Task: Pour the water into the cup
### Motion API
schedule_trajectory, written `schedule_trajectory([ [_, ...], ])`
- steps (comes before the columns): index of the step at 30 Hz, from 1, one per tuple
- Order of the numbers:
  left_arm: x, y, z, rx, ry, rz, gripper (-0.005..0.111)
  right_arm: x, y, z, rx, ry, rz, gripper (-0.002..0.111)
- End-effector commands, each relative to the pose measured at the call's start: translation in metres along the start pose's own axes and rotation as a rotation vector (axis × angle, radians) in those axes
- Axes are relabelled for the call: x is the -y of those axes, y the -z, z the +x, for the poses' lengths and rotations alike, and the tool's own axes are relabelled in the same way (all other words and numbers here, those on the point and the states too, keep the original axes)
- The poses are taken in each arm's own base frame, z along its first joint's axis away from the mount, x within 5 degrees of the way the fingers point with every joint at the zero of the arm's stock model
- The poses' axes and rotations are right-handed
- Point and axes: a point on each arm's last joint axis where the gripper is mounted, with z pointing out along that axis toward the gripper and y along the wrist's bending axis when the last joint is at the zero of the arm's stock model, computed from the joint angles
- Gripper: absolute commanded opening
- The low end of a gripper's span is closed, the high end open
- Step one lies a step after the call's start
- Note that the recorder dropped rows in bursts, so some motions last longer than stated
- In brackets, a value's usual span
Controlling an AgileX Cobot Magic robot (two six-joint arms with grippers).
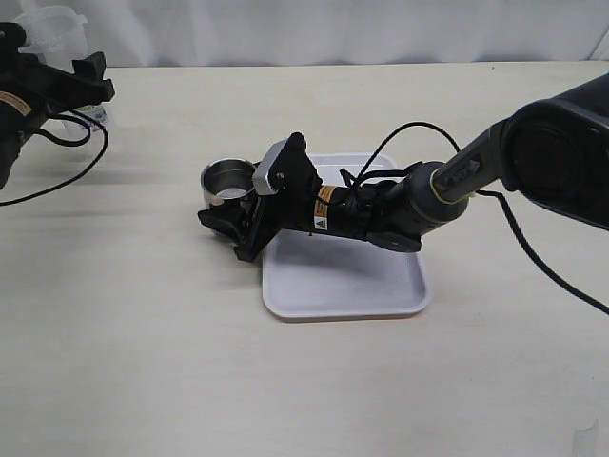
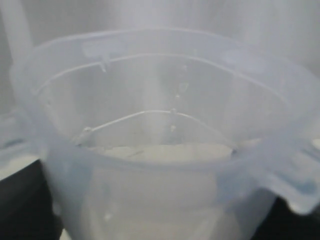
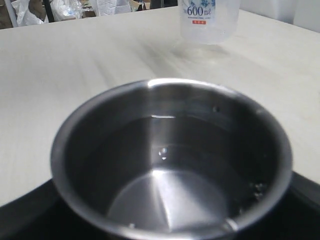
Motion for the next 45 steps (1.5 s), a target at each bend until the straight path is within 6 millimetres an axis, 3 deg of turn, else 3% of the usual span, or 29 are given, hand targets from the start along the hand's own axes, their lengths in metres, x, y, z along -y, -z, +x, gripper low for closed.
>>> schedule_trajectory([
  [1,0.001,-0.005,0.003,0.034,-0.028,0.006,0.0,0.0,0.001,0.003,-0.036,0.0,0.009,0.004],
  [7,0.0,-0.02,0.015,0.006,-0.042,0.015,0.0,0.0,0.001,0.003,-0.036,0.0,0.009,0.004],
  [15,-0.002,-0.032,0.012,-0.062,-0.05,0.004,0.0,0.0,0.001,0.003,-0.036,0.0,0.009,0.004],
  [45,-0.002,-0.031,0.013,-0.077,-0.053,0.006,0.0,0.0,0.001,0.003,-0.036,0.0,0.009,0.004],
])
